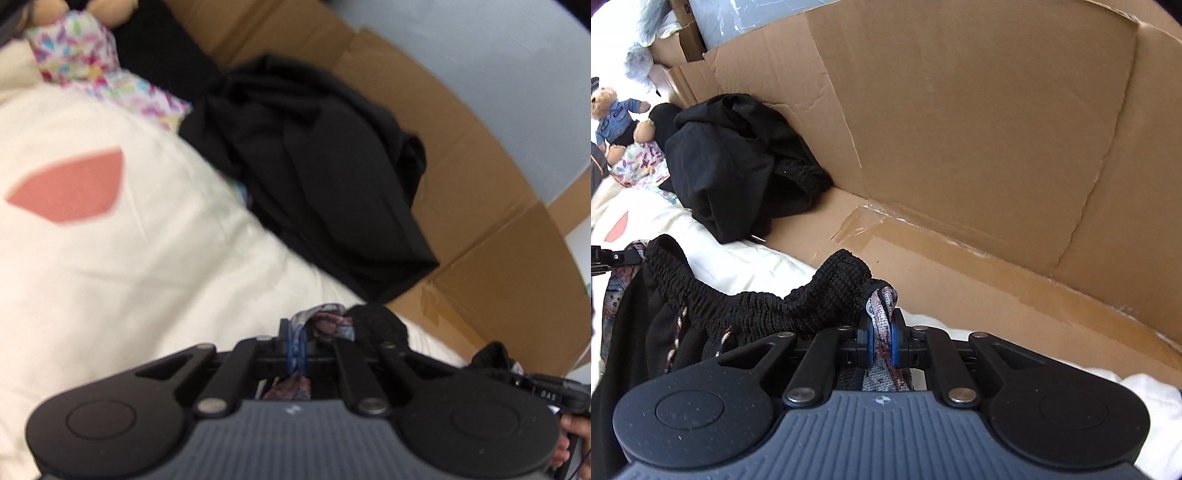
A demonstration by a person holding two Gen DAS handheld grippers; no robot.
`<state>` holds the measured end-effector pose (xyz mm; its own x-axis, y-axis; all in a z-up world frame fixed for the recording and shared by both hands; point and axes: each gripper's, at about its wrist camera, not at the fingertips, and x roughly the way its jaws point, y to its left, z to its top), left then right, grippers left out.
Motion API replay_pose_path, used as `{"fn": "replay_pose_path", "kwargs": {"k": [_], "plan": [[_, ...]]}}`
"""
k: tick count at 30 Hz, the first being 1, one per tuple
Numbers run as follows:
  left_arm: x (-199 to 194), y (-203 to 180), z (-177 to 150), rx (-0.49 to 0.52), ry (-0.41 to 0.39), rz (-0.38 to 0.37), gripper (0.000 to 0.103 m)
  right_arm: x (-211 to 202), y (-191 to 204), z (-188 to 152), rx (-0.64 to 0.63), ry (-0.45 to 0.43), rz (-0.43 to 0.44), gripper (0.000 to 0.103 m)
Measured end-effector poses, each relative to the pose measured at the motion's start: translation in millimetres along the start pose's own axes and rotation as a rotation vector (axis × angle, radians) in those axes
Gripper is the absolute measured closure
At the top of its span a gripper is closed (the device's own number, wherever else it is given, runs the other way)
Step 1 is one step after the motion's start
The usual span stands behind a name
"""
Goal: Fold clothes
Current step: 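Lower the trousers onto the bed and open both tools, then move the left tool to the floral lining at the trouser leg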
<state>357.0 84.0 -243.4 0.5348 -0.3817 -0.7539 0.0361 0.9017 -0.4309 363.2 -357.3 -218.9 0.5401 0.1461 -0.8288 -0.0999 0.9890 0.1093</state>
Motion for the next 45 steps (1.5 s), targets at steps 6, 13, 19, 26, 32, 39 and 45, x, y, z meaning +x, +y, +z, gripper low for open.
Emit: {"fn": "replay_pose_path", "kwargs": {"k": [6, 13, 19, 26, 32, 39, 45], "plan": [[-11.4, -9.1, -21.1, 0.007, -0.017, 0.040, 0.075, -17.6, -5.2, -16.8, 0.080, 0.001, -0.032, 0.057], [-46.4, -23.4, -37.0, 0.053, 0.010, 0.066, 0.070, -68.2, -7.0, -49.5, 0.039, 0.018, -0.045, 0.055], [-102.0, -49.1, -39.7, 0.075, -0.001, 0.047, 0.062, -142.7, -5.0, -48.5, 0.036, -0.044, -0.072, 0.055], [-164.7, -72.3, -37.7, 0.077, 0.011, 0.047, 0.061, -209.2, 2.8, -58.5, -0.005, -0.068, -0.036, 0.055], [-206.5, -102.6, -36.4, 0.125, 0.007, 0.024, 0.053, -271.6, 2.9, -65.7, -0.072, -0.079, -0.056, 0.055], [-229.0, -141.1, -61.2, 0.219, 0.022, -0.011, 0.052, -307.1, 0.7, -89.9, -0.193, -0.045, -0.073, 0.067], [-231.0, -164.5, -94.1, 0.302, 0.076, -0.013, 0.052, -314.3, -5.5, -129.2, -0.217, 0.041, -0.048, 0.071]]}}
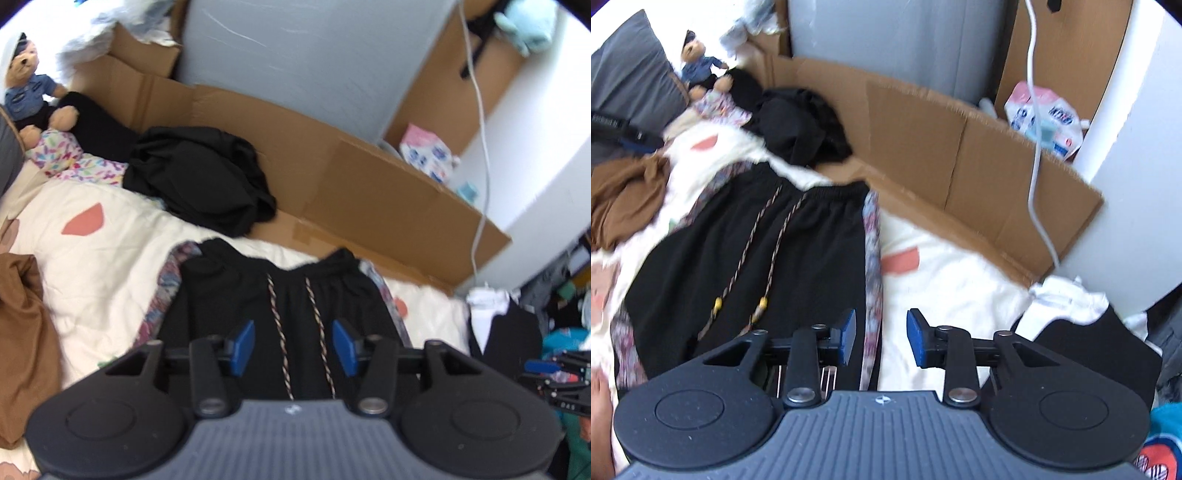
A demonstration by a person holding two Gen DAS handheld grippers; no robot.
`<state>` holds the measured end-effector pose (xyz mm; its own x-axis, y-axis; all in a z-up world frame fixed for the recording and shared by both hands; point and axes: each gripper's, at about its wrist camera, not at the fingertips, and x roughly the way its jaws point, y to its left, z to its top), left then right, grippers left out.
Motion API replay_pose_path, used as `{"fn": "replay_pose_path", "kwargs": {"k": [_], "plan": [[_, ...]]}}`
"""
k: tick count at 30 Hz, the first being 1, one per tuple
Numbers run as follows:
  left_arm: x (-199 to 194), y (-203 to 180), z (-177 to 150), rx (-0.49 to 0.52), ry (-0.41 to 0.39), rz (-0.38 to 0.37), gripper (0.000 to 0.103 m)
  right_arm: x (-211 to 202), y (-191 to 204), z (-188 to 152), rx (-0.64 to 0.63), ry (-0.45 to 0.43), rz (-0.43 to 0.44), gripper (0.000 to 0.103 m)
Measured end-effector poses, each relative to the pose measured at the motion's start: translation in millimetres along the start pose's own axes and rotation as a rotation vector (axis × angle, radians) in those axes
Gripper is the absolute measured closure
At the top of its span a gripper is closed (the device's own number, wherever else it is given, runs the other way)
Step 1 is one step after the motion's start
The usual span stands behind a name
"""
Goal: Fold clothes
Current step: 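Move the left tool to the floral lining at the trouser leg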
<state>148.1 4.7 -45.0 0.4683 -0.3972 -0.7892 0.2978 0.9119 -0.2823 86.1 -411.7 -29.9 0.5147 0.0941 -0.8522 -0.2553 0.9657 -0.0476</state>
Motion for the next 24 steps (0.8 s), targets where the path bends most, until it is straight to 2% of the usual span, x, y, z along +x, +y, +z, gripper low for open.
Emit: {"fn": "replay_pose_path", "kwargs": {"k": [4, 7, 11, 16, 24], "plan": [[1.9, -19.4, -14.8, 0.050, 0.035, 0.007, 0.052, 0.9, 2.8, -25.2, -0.015, 0.059, -0.001, 0.074], [4.7, -33.4, -25.4, 0.071, 0.051, 0.008, 0.051, -3.9, 8.6, -38.3, -0.070, 0.071, -0.006, 0.074], [11.2, -55.8, -40.2, 0.109, 0.076, -0.001, 0.050, -4.6, 6.3, -52.3, -0.064, 0.068, 0.004, 0.074], [26.7, -90.5, -55.8, 0.166, 0.102, -0.036, 0.048, -2.4, -0.2, -69.4, -0.041, 0.071, 0.028, 0.074], [54.5, -148.9, -80.0, 0.171, 0.111, -0.118, 0.048, 3.3, -10.4, -97.1, -0.010, 0.087, 0.058, 0.074]]}}
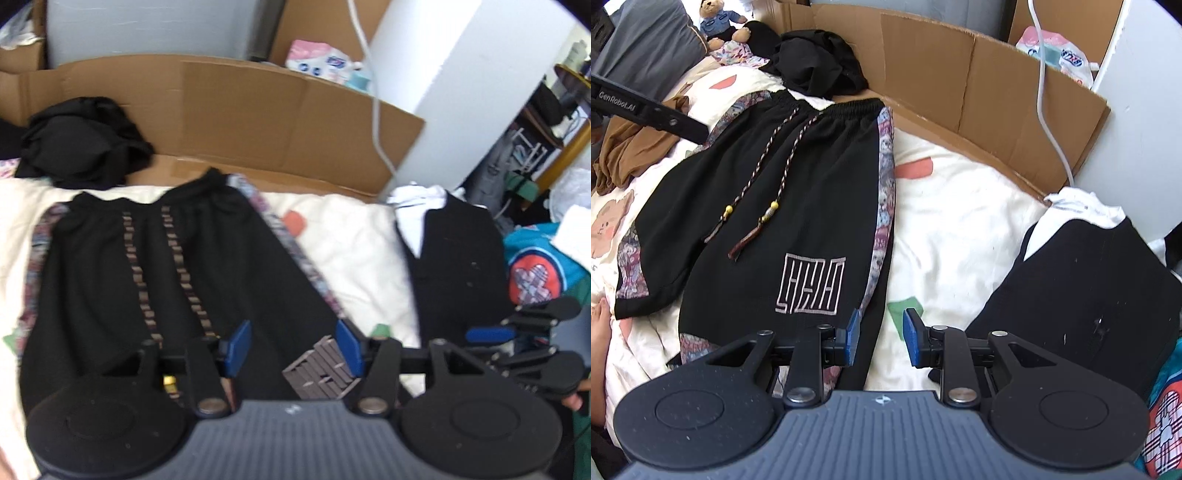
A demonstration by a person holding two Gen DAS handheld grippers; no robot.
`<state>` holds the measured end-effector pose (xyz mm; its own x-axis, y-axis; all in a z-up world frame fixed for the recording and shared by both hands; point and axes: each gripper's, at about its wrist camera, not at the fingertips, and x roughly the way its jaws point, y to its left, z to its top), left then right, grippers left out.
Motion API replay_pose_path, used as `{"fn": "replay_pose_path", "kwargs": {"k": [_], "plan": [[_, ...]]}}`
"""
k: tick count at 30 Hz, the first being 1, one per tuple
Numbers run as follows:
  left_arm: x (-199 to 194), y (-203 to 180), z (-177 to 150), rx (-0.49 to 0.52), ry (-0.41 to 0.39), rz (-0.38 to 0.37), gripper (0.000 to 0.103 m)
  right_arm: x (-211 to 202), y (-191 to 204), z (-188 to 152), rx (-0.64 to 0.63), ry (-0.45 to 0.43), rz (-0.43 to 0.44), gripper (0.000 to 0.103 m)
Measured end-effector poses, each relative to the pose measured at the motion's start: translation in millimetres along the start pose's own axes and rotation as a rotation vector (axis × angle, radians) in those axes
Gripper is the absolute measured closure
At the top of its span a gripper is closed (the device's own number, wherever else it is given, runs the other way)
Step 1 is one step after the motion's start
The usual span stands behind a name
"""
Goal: Fold clothes
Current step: 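Move the left tool to the floral lining at the trouser leg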
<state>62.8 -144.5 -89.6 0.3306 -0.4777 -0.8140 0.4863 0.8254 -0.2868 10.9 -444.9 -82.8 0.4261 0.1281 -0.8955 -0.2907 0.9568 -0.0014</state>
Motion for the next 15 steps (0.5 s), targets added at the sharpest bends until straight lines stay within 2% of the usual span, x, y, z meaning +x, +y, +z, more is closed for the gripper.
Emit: {"fn": "replay_pose_path", "kwargs": {"k": [5, 10, 15], "plan": [[24.4, -23.5, -25.5, -0.051, -0.011, -0.009, 0.048, 5.6, -5.1, -18.1, 0.016, 0.021, 0.013, 0.074], [47.5, -46.9, -62.1, -0.039, 0.028, 0.030, 0.048, 14.6, -6.7, -35.4, 0.032, 0.051, 0.041, 0.074], [56.8, -66.4, -94.8, -0.042, 0.058, -0.001, 0.047, 27.7, 1.0, -49.4, 0.027, 0.091, 0.058, 0.074]]}}
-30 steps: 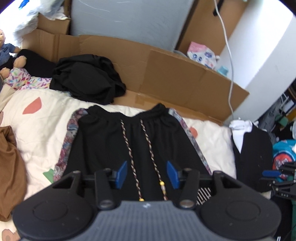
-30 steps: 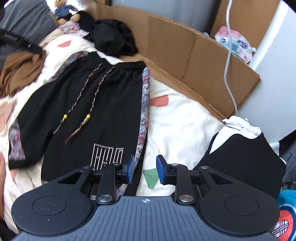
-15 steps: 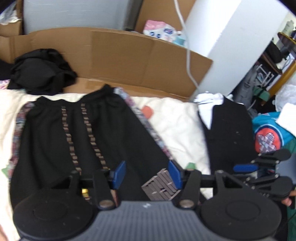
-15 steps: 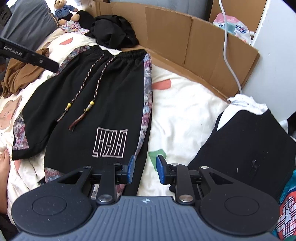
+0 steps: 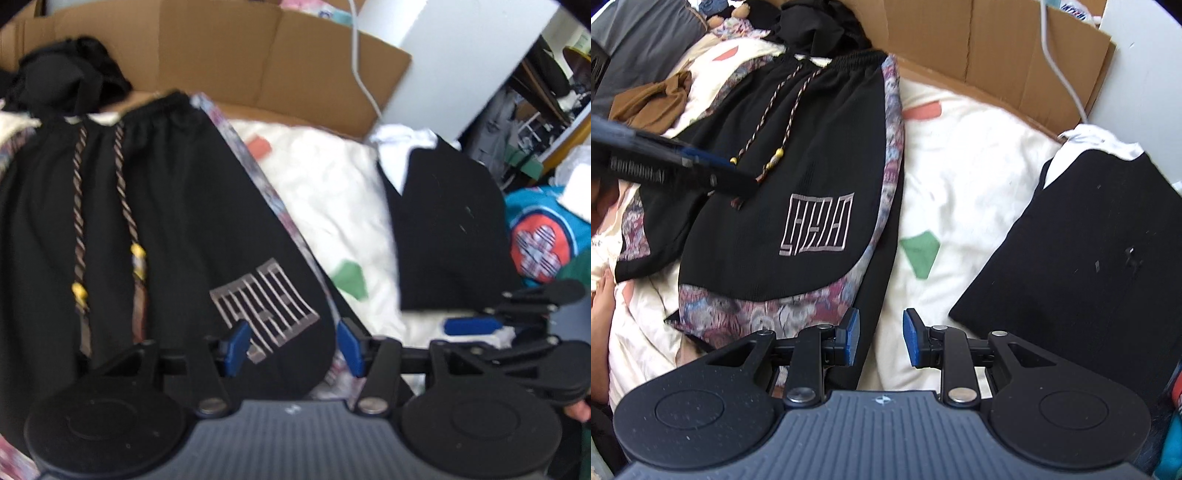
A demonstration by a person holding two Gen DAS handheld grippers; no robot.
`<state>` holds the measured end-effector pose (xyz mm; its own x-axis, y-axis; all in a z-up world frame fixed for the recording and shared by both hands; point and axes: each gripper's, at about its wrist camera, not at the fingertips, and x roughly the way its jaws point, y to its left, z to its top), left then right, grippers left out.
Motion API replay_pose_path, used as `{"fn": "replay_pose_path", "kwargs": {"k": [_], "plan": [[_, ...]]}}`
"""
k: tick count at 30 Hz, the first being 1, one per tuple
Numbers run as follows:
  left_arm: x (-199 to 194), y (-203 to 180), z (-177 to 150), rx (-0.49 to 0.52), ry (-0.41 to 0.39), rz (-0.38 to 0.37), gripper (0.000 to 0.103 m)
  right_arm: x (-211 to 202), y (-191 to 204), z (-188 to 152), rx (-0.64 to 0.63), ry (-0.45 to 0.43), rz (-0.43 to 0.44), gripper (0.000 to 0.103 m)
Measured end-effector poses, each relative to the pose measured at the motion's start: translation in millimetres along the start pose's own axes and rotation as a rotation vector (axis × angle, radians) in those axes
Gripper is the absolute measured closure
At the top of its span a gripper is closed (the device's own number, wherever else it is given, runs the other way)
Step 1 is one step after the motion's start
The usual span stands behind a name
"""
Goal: Fold clothes
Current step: 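Move the left tool to the floral lining at the trouser leg, then close the left tool on the floral lining edge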
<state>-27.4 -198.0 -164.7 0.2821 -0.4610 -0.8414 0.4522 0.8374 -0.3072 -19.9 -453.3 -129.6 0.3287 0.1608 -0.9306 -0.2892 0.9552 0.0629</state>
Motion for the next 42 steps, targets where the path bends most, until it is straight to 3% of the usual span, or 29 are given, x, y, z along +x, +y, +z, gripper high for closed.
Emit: {"fn": "replay_pose_path", "kwargs": {"k": [5, 10, 17, 20, 21, 22, 25, 32, 42], "plan": [[24.2, -22.1, -28.9, 0.097, 0.053, 0.000, 0.047, 13.6, 13.1, -9.9, -0.038, 0.025, 0.003, 0.074], [43.9, -23.2, -43.5, 0.078, 0.071, -0.011, 0.047, 25.3, 18.3, -15.1, -0.044, 0.052, 0.000, 0.074], [58.8, -35.4, -58.0, 0.140, 0.042, -0.003, 0.047, 38.3, 8.4, -24.5, -0.023, 0.102, -0.025, 0.074], [66.9, -44.5, -63.6, 0.189, 0.066, -0.009, 0.050, 39.2, 1.2, -29.4, -0.001, 0.105, -0.035, 0.074], [68.7, -46.8, -64.8, 0.207, 0.071, 0.001, 0.060, 39.1, -0.5, -30.5, 0.003, 0.106, -0.038, 0.074], [70.1, -44.7, -65.1, 0.189, 0.079, 0.004, 0.078, 38.7, -2.6, -31.9, 0.009, 0.106, -0.039, 0.074], [72.2, -33.5, -65.4, 0.111, 0.104, 0.004, 0.101, 37.6, -5.9, -34.6, 0.019, 0.105, -0.037, 0.074], [51.0, -8.0, -66.1, 0.025, 0.074, -0.027, 0.102, 34.5, -3.1, -28.4, 0.008, 0.086, -0.029, 0.074], [12.1, 36.5, -69.6, -0.072, 0.034, 0.006, 0.103, 19.5, 11.4, -3.3, -0.023, 0.037, -0.019, 0.074]]}}
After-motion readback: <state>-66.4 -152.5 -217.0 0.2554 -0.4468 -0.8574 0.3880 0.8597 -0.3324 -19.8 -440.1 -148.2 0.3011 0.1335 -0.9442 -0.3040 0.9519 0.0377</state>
